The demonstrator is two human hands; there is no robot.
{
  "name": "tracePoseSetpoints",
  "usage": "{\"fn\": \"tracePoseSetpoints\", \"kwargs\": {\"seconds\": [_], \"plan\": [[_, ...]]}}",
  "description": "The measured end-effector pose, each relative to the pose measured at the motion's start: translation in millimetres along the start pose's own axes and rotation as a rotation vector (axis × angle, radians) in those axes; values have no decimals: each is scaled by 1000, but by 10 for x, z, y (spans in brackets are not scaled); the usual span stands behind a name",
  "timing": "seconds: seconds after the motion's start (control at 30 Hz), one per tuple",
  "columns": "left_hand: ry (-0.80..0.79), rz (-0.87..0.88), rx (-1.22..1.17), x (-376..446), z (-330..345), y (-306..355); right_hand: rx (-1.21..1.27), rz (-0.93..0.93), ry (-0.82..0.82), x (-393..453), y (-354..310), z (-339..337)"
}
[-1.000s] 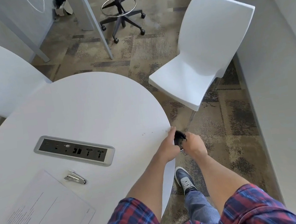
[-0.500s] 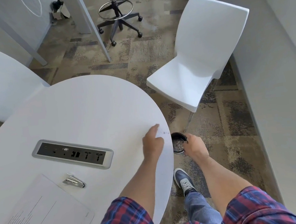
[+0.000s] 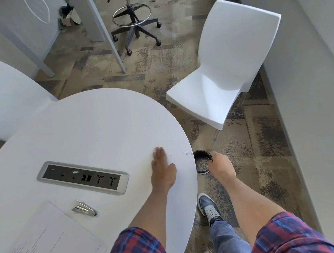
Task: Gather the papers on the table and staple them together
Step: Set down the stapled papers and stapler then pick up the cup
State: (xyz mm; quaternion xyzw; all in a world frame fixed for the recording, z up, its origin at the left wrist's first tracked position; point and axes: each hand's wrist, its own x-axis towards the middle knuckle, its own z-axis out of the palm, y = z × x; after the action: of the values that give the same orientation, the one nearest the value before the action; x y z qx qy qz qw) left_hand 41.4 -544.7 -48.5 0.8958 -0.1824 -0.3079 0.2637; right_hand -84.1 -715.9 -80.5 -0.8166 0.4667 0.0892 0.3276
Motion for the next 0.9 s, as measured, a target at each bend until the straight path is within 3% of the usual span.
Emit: {"fn": "tracePoseSetpoints", "kwargs": {"seconds": [0.17,0.43,0.57,0.77,0.9], "plan": [[-184,155,36,-6,237,317,-17,-4,-2,39,-22,-17],[-318,192,-30,-16,453,706,9,-18,9,59,-27,-53],[-150,197,-111,50,403,671,28,-8,1,78,16,-51],[223,79,171,162,231,138,32,19,3,67,31,-132],[168,168,347,31,259,-113,63,52,4,109,107,-89]]}}
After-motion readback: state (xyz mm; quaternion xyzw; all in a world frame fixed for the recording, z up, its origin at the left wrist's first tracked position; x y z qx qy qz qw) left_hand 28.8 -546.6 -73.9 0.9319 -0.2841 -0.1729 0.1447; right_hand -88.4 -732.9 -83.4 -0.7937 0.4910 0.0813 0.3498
